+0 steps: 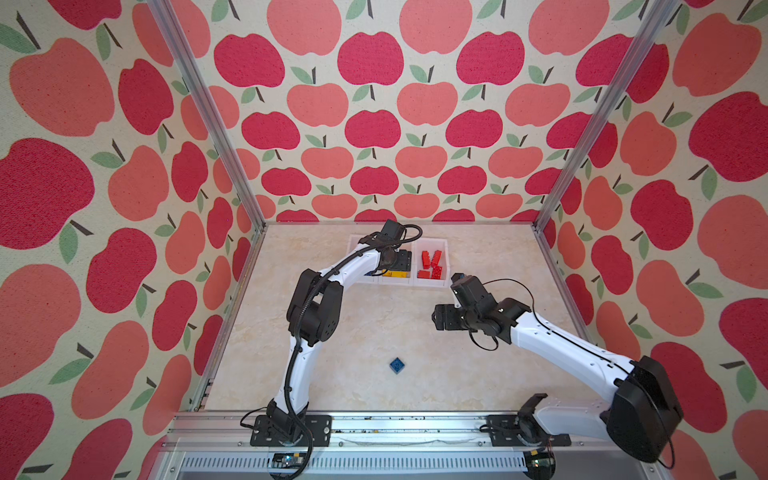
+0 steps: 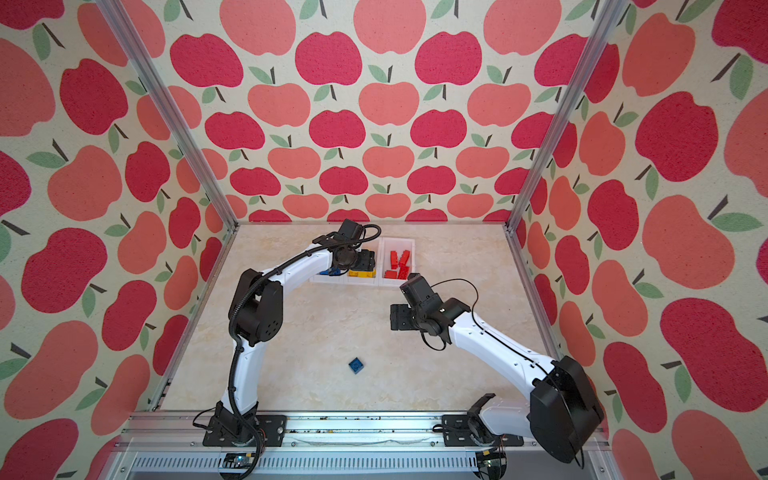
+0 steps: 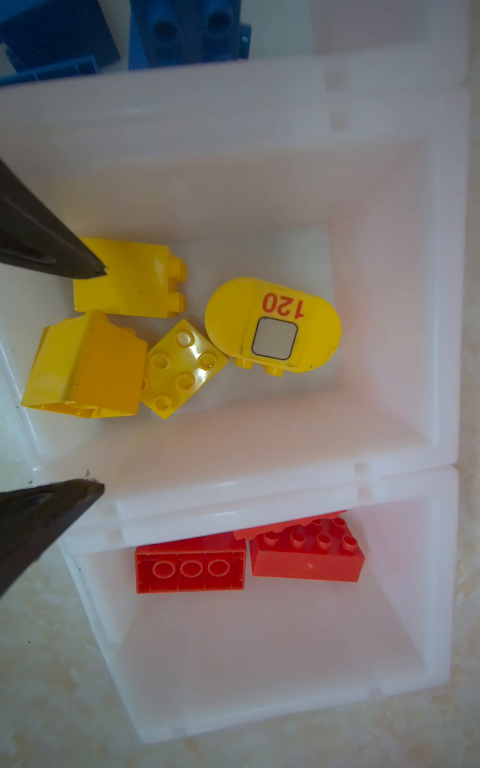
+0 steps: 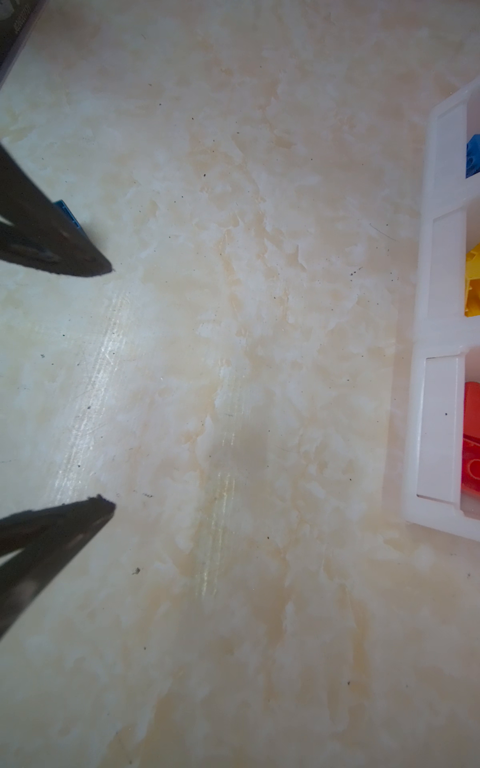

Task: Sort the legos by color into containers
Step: 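Open the left gripper to drop the yellow brick in, then move the left gripper back down onto the blue brick on the table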

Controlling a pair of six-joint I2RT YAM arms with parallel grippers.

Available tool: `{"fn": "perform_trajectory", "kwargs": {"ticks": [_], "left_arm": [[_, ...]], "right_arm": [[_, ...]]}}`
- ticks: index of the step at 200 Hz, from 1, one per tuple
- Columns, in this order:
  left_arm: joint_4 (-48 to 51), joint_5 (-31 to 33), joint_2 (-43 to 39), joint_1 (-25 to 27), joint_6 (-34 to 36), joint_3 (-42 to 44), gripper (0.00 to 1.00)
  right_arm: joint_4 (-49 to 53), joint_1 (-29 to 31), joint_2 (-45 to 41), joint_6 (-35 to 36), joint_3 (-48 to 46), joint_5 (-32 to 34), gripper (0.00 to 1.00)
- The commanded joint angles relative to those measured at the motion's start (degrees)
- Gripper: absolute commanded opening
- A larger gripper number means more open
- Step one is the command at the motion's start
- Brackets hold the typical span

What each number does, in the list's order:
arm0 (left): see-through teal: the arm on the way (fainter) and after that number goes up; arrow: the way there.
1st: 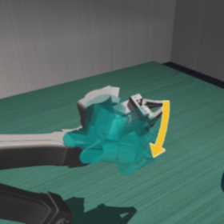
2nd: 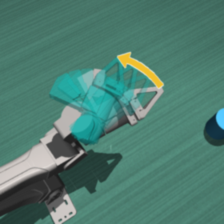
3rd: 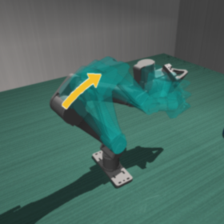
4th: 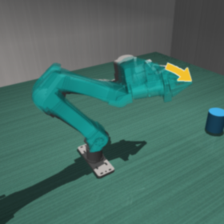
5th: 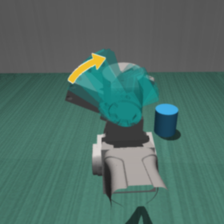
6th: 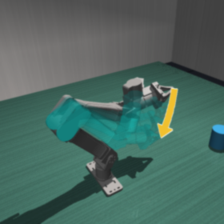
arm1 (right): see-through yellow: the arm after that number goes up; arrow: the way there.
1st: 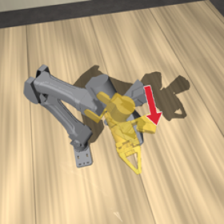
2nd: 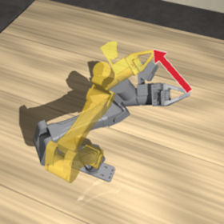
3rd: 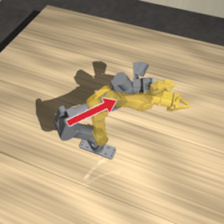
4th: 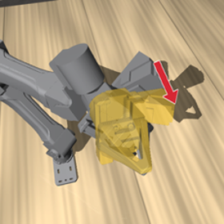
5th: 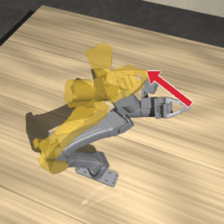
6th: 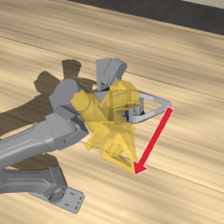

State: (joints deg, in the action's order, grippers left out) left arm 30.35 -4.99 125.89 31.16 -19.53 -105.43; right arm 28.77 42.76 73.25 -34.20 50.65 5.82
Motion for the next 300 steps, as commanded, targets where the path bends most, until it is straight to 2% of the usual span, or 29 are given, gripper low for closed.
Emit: {"fn": "perform_trajectory", "kwargs": {"ticks": [1, 71, 146, 202, 260, 300], "left_arm": [[-1.12, 0.52, -4.87, 0.32, 0.26, 2.26, 0.81], [-1.15, 2.88, -16.98, 3.65, 0.17, 15.86, 0.86], [4.61, 5.29, -31.72, 10.3, 5.77, 32.2, 0.89], [7.42, 2.54, -41.38, 15.12, 7.49, 41.26, 0.86], [9.85, 0.47, -45.33, 23.01, 7.71, 46.97, 0.82], [11.79, 0.01, -42.91, 26.33, 6.94, 47.12, 0.78]], "right_arm": [[1.15, 0.48, 0.15, -0.73, 1.45, -0.39, 0.86], [3.32, 0.48, -2.19, -0.52, 0.44, 0.55, 0.86], [6.41, 0.17, -7.36, -0.98, -2.35, 0.35, 0.86], [6.77, -1.1, -10.87, -2.07, -6.15, -2.26, 0.86], [8.45, -2.23, -14.87, -2.78, -9.45, -3.09, 0.86], [9.12, -3.65, -17.41, -2.83, -10.99, -3.36, 0.86]]}}
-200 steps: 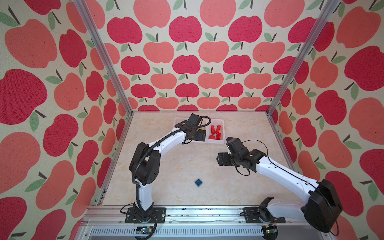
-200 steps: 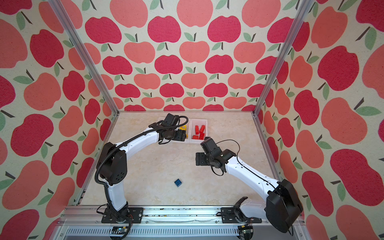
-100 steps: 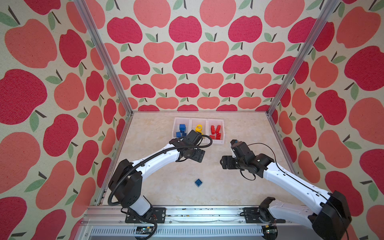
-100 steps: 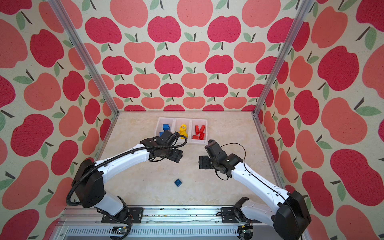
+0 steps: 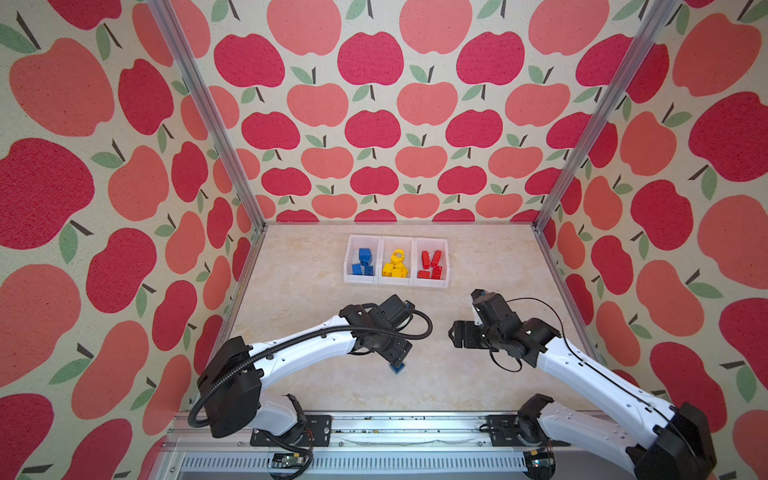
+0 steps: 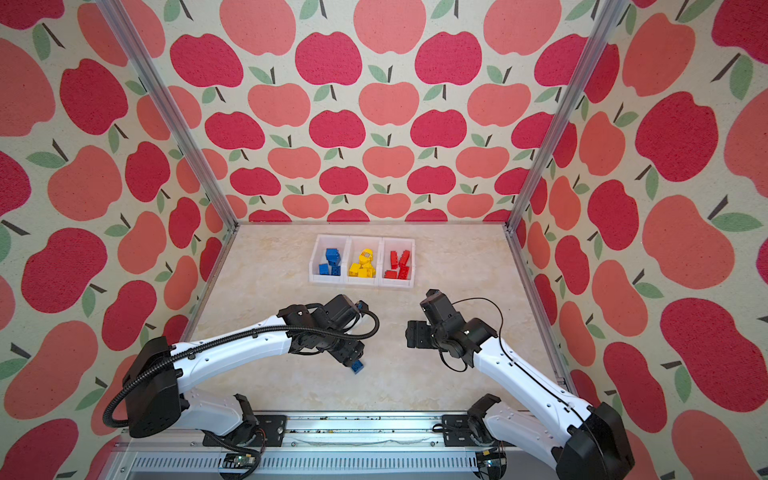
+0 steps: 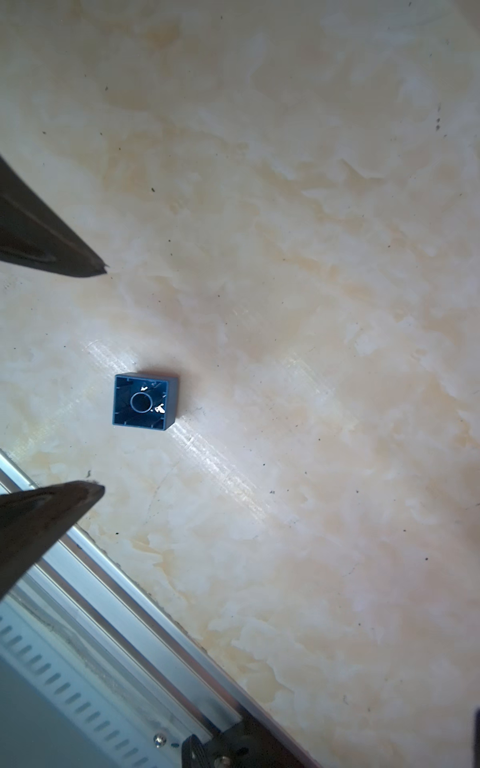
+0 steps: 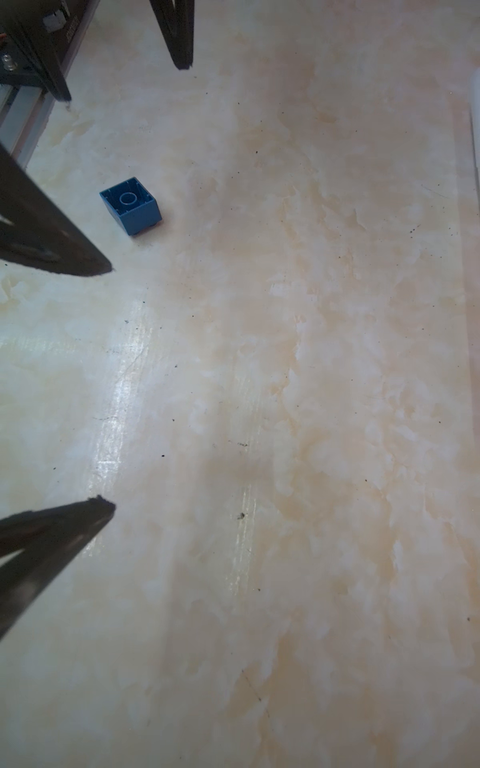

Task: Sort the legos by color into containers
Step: 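Move the left gripper back down onto the blue brick on the table, then close the left gripper on the blue brick and lift it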

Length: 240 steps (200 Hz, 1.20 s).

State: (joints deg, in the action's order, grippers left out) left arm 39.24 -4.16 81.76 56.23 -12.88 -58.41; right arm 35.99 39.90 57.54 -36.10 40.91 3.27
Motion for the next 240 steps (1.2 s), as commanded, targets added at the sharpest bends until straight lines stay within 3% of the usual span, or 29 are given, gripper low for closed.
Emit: {"fn": "perform_trajectory", "kwargs": {"ticks": [1, 98, 240], "left_arm": [[2.92, -0.84, 1.39, 1.35, 0.31, 0.08, 0.77], [2.75, -0.44, 10.81, 4.99, 0.76, -2.59, 0.71], [-1.89, 0.96, 17.25, 4.51, -0.74, -2.33, 0.5]], "right_arm": [[1.95, -0.83, -1.71, -0.92, -1.25, -0.85, 0.86], [1.79, -1.71, -3.62, -1.16, -2.57, -1.23, 0.87], [1.1, -3.42, -3.64, -0.64, -2.85, -2.3, 0.87]]}}
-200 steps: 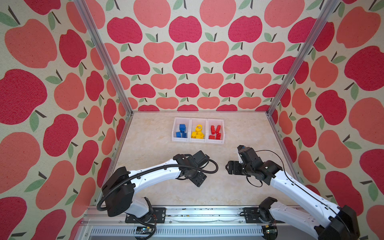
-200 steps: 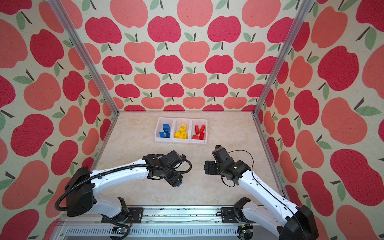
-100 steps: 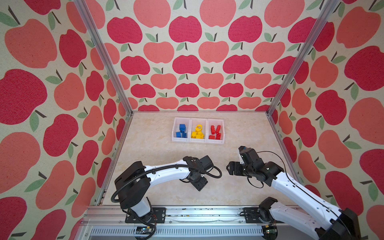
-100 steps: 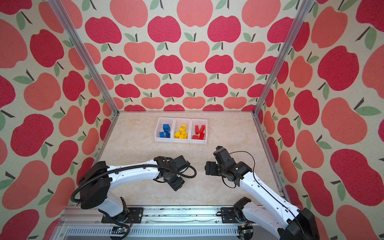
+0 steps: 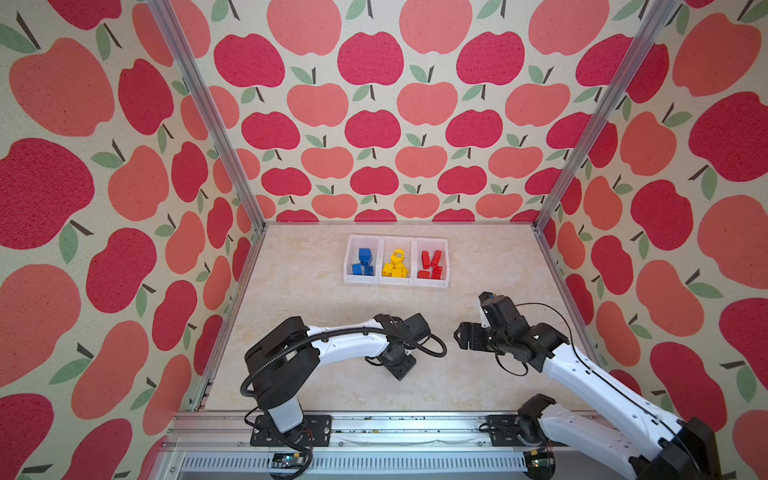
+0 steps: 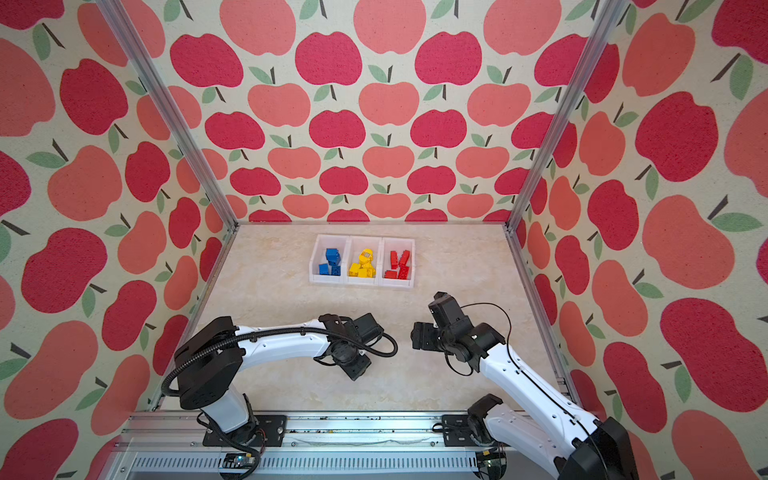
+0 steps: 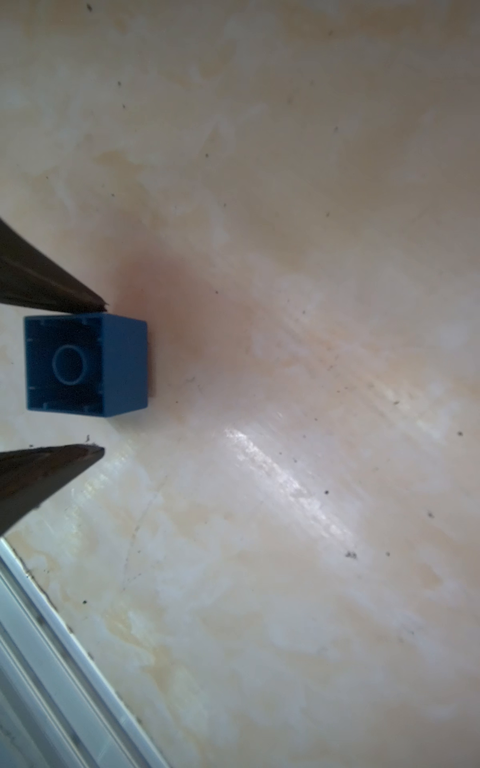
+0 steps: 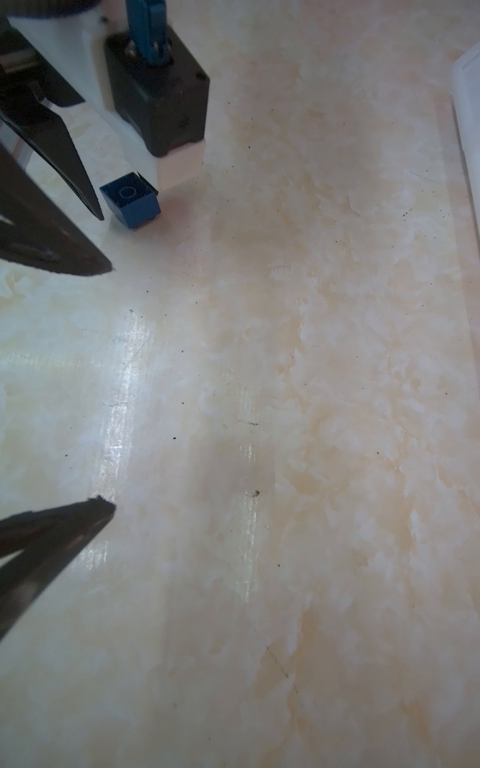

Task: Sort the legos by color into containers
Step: 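Close the left gripper on the blue brick and lift it, then carry the blue brick with the left gripper over the blue compartment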

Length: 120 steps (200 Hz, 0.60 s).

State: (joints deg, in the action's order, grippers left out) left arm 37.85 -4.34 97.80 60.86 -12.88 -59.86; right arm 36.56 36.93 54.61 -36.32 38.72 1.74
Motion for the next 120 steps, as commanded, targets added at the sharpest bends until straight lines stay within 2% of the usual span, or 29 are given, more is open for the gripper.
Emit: {"fn": "perform_trajectory", "kwargs": {"ticks": [1, 61, 120], "left_arm": [[-0.49, 1.16, 1.23, -0.17, -0.74, -0.88, 0.49], [-0.14, 2.14, 1.93, -0.35, -2.13, -0.79, 0.36], [0.52, 4.15, -2.2, -1.03, -3.98, 0.15, 0.32]], "right_arm": [[0.49, -0.45, -0.68, -0.42, -0.66, -0.77, 0.87], [0.52, -0.72, -0.67, -0.31, -0.58, -0.86, 0.87], [0.13, -0.8, -0.32, -0.33, -0.39, -1.47, 0.87]]}}
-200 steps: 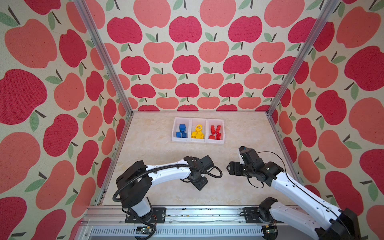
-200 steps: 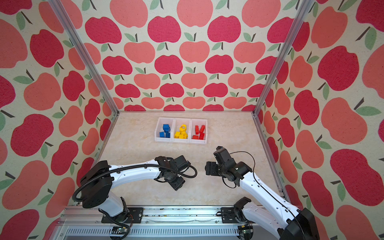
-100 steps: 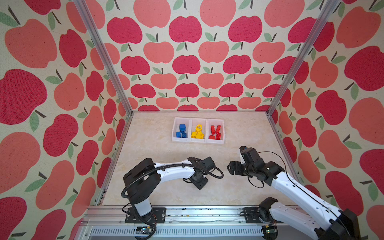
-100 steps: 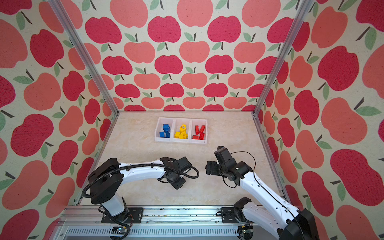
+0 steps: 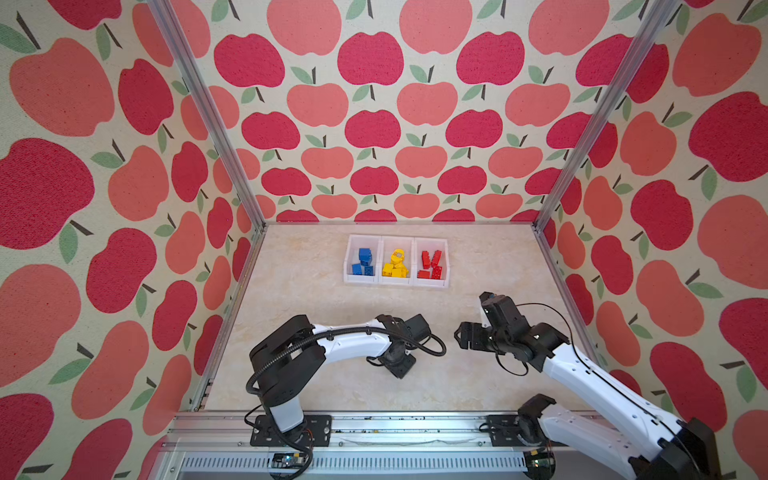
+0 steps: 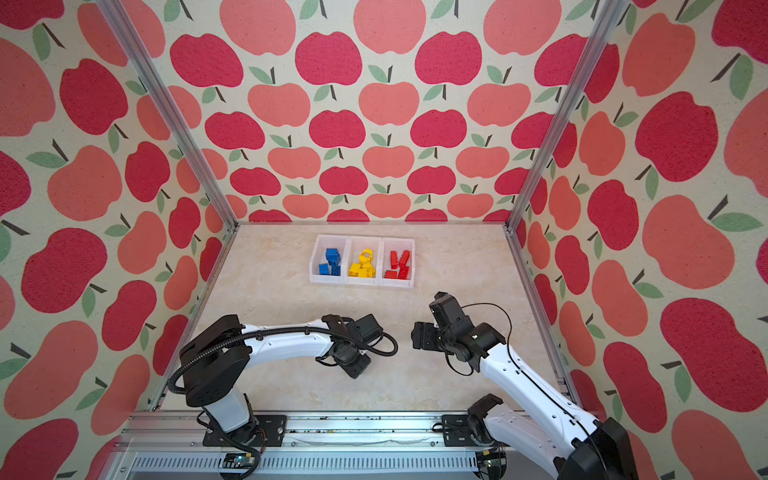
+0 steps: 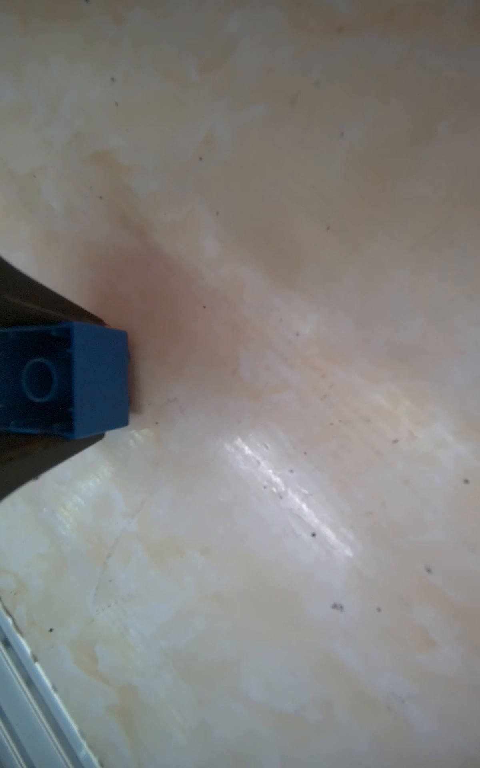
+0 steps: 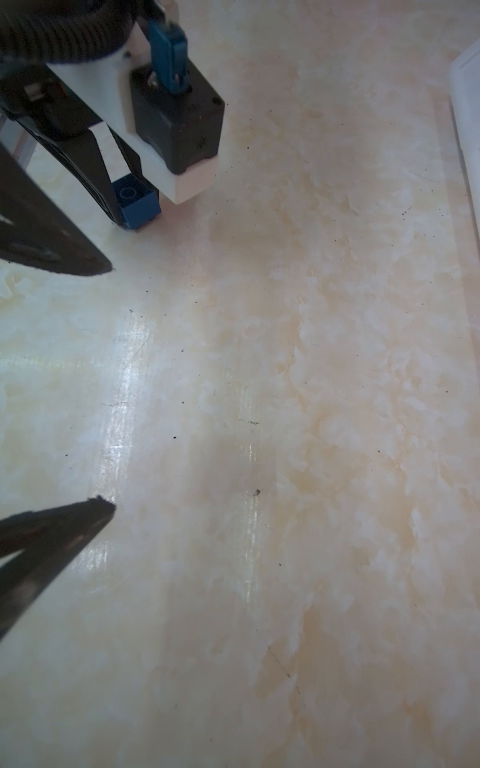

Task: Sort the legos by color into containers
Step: 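Carry the blue brick with the left gripper over the blue compartment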

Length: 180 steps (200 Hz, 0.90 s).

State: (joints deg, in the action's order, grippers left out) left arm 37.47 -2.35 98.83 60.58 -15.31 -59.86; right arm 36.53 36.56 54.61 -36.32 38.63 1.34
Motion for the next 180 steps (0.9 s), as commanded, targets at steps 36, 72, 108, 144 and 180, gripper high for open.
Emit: {"fn": "perform_trajectory", "kwargs": {"ticks": [36, 72, 108, 144, 180], "left_arm": [[1.1, 3.15, -9.54, -3.7, -2.61, 1.34, 0.31], [0.98, 1.49, -15.64, -9.76, -2.04, 2.02, 0.3], [1.21, 1.88, -18.09, -16.67, -0.04, 0.88, 0.3], [0.71, 2.88, -16.94, -23.93, 2.48, -3.67, 0.3], [-3.43, 1.3, -13.42, -31.06, 5.25, -7.72, 0.3]], "right_arm": [[-0.41, -0.3, 0.04, -0.46, -0.22, -1.7, 0.87], [-1.37, -0.16, 0.89, -0.64, 0.2, -2.21, 0.87], [-1.95, 0.62, 1.89, -0.9, 1.07, -2.15, 0.87], [-3.13, 2.34, 3.89, -1.38, 2.19, -1.95, 0.87], [-4.87, 3.93, 6.09, -2.0, 3.05, -1.79, 0.87]]}}
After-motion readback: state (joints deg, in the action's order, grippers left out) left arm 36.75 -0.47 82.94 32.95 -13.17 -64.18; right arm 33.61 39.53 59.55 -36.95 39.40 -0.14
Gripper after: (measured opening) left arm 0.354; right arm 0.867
